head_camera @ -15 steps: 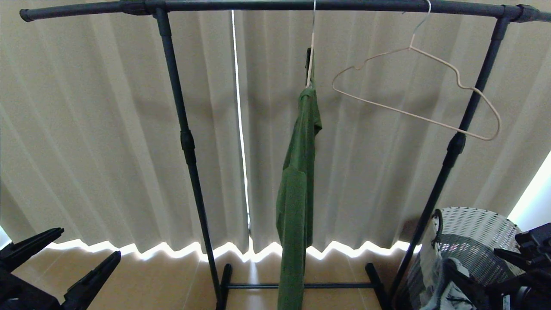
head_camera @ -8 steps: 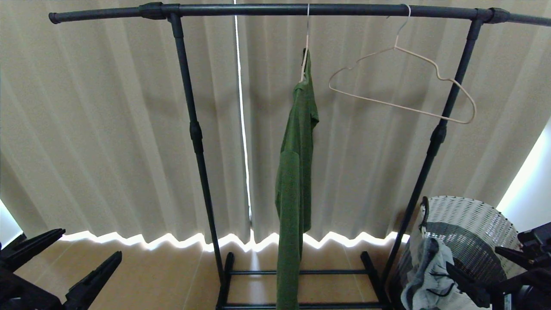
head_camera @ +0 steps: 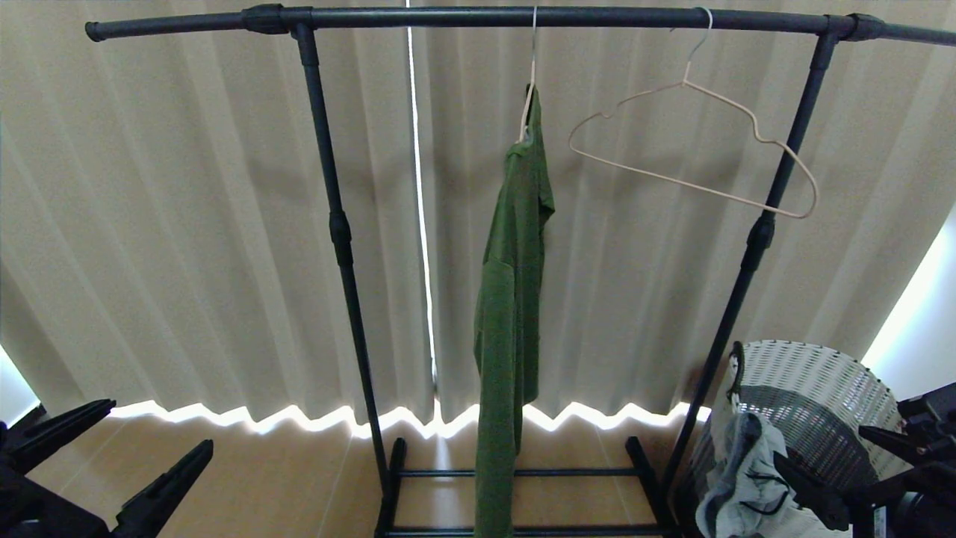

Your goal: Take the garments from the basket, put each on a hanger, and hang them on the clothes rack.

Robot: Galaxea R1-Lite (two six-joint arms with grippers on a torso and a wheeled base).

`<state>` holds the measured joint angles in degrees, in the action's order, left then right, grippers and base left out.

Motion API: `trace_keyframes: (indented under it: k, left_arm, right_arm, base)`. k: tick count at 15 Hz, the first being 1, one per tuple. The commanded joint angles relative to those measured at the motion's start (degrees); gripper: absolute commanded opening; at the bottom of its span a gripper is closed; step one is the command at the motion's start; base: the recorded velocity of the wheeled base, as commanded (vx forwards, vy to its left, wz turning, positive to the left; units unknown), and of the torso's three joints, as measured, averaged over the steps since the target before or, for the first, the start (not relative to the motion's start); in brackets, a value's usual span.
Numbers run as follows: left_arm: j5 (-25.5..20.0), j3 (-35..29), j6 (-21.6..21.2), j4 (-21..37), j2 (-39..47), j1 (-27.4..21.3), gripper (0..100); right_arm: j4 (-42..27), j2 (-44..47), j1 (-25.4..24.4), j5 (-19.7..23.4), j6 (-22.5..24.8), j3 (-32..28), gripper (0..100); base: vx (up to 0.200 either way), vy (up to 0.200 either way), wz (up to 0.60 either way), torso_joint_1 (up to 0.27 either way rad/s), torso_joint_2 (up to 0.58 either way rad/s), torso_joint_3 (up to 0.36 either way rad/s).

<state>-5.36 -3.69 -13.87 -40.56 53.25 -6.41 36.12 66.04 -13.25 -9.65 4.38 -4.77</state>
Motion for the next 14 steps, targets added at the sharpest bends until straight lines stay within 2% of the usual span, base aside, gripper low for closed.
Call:
trace_keyframes:
  k: [1, 8, 14]
  left_arm:
    - [-0.09, -0.09, -0.01, 0.04, 0.28, -0.09, 100]
    - [-0.09, -0.17, -0.01, 0.04, 1.24, -0.18, 100]
    - [-0.09, 0.0, 0.07, 0.04, 1.16, -0.18, 100]
  right_arm:
    - [0.0, 0.06, -0.02, -0.01, 0.02, 0.11, 100]
    - [-0.09, 0.06, -0.28, 0.16, 0.02, 0.2, 100]
    - [-0.09, 0.06, -0.37, 0.16, 0.02, 0.2, 100]
  base:
    - [0.0, 0.0, 0.0, 0.0, 0.0, 0.0]
    - [0.0, 0.0, 0.0, 0.0, 0.0, 0.0]
    - [0.0, -0.2, 0.0, 0.004, 0.0, 0.006]
